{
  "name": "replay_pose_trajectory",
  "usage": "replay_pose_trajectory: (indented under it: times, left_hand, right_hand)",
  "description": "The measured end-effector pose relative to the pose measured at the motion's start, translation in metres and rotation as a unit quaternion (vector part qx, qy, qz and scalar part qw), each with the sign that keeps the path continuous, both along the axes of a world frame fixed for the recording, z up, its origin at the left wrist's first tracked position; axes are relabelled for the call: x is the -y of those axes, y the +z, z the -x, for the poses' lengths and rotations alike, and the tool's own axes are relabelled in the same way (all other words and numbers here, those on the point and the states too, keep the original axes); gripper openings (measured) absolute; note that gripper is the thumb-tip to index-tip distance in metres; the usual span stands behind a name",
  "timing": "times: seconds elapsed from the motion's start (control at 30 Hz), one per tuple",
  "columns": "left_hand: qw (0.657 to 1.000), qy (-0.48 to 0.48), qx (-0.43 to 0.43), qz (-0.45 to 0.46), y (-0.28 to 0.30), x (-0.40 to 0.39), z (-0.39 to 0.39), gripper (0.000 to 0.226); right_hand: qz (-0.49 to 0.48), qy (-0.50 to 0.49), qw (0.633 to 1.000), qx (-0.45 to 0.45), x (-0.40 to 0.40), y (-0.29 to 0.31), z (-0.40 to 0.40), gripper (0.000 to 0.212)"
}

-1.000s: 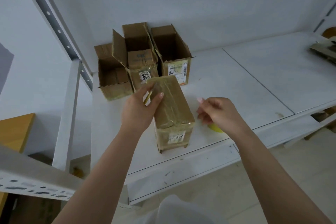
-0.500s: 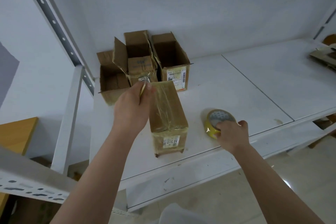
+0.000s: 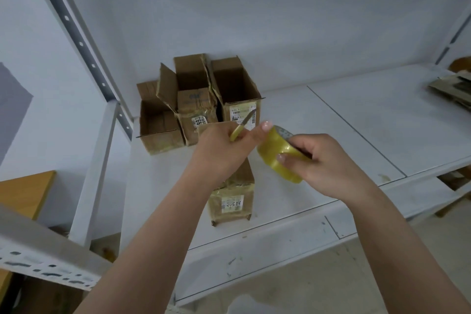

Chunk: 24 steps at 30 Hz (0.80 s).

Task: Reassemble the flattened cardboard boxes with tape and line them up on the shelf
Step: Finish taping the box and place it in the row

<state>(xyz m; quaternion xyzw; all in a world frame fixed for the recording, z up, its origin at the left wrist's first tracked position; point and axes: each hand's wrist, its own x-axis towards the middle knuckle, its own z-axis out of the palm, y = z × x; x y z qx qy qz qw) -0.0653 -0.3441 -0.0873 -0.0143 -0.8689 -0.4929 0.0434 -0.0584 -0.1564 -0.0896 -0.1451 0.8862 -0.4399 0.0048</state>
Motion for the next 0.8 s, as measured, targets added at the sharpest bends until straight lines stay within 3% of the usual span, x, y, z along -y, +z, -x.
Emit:
replay_pose_trajectory:
  times: [0.23, 0.33, 0.5, 0.8]
  left_hand:
    - [0.999, -0.039, 0.008, 0.016, 0.003, 0.005, 0.002, 0.028]
    - [0.999, -0.038, -0.004, -0.021, 0.005, 0.005, 0.001, 0.024]
    - [0.998, 0.008, -0.055, -0.007, 0.0, 0.001, -0.001, 0.02]
    - [0.991, 0.078, -0.093, -0.051, -0.005, 0.013, -0.007, 0.023]
  right_hand:
    - [-0.046, 0.037, 0.998, -0.008, 0.003, 0.006, -0.001, 0.02]
    - [-0.003, 0.055, 0.998, 0.012, 0.003, 0.008, -0.002, 0.028]
    - [0.134, 0.12, 0.98, 0.082, -0.005, 0.015, -0.004, 0.013]
    - [0.096, 0.097, 0.99, 0.047, -0.008, 0.02, 0.007, 0.042]
